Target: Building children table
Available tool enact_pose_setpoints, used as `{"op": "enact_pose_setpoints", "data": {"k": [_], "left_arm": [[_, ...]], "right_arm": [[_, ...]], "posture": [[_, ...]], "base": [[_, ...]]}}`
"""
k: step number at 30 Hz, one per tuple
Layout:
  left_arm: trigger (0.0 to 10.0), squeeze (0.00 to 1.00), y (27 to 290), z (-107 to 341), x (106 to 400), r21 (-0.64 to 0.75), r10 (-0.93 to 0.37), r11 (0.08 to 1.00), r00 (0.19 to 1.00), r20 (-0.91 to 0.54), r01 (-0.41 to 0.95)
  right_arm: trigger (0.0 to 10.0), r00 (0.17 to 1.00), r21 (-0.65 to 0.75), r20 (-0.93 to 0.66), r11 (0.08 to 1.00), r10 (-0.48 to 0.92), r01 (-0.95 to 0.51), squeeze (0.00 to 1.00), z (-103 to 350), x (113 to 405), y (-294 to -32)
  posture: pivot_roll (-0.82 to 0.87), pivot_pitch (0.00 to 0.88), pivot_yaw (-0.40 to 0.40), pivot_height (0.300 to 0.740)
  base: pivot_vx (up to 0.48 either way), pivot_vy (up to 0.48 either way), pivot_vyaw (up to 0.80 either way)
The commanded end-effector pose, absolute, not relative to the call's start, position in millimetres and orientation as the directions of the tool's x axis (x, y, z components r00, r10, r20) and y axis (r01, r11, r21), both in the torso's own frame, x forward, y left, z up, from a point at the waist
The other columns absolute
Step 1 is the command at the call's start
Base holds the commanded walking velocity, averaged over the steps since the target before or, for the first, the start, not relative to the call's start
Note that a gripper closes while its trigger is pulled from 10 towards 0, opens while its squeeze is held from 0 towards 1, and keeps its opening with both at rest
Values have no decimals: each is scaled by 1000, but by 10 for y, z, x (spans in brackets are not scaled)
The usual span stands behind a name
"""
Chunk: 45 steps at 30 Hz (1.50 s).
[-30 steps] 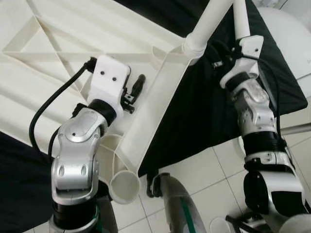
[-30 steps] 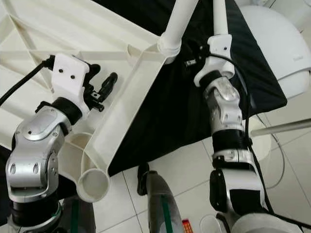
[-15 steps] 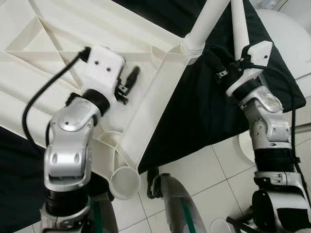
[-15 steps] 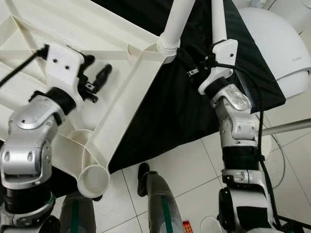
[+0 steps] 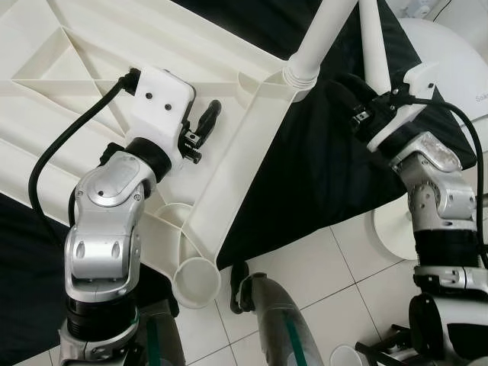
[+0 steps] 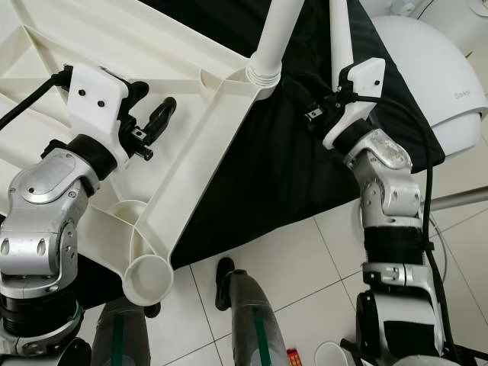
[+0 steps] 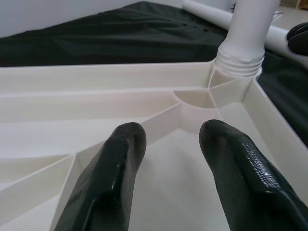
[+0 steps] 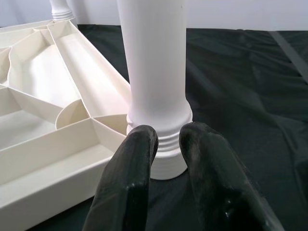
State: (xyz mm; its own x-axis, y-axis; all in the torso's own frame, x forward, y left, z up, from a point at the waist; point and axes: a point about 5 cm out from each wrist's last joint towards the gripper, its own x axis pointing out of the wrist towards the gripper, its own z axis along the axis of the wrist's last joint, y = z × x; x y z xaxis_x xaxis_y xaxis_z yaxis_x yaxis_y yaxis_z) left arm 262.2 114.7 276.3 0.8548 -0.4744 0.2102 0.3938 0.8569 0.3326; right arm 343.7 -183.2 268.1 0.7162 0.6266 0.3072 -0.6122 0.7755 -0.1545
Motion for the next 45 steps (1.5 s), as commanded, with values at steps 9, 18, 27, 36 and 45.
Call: {"op": "enact_pose_setpoints", "data": {"k": [9, 18, 27, 36, 45], "left_arm": [[10000, 0, 1150, 2777, 2524, 321, -464, 865, 860, 214, 387], [10000, 0, 1170, 2782, 2443, 321, -453, 868, 869, 201, 378], [10000, 0, 1138, 2773, 2323, 305, -494, 850, 850, 184, 429], [10000, 0, 1073, 2764, 2198, 268, -571, 809, 806, 153, 523], [10000, 0, 1220, 2656, 2175, 325, -633, 741, 773, 43, 588]], "right_arm": [[10000, 676, -119, 288, 726, 678, -678, 0, 2623, 3578, -1786], [10000, 671, -101, 264, 712, 693, -695, 0, 2610, 3812, -1729], [10000, 682, -66, 294, 726, 670, -685, 0, 2737, 3965, -1689], [10000, 725, 20, 384, 779, 572, -626, 0, 2908, 4087, -1555], [10000, 611, 28, 555, 722, 564, -691, 0, 3127, 3998, -1565]], "posture": [[100, 369, -168, 740], [136, 400, -181, 740], [167, 408, -197, 740], [180, 412, -186, 740], [153, 374, -162, 740]], "base": [[0, 0, 0], [0, 0, 0], [0, 0, 0], [0, 0, 0], [0, 0, 0]]}}
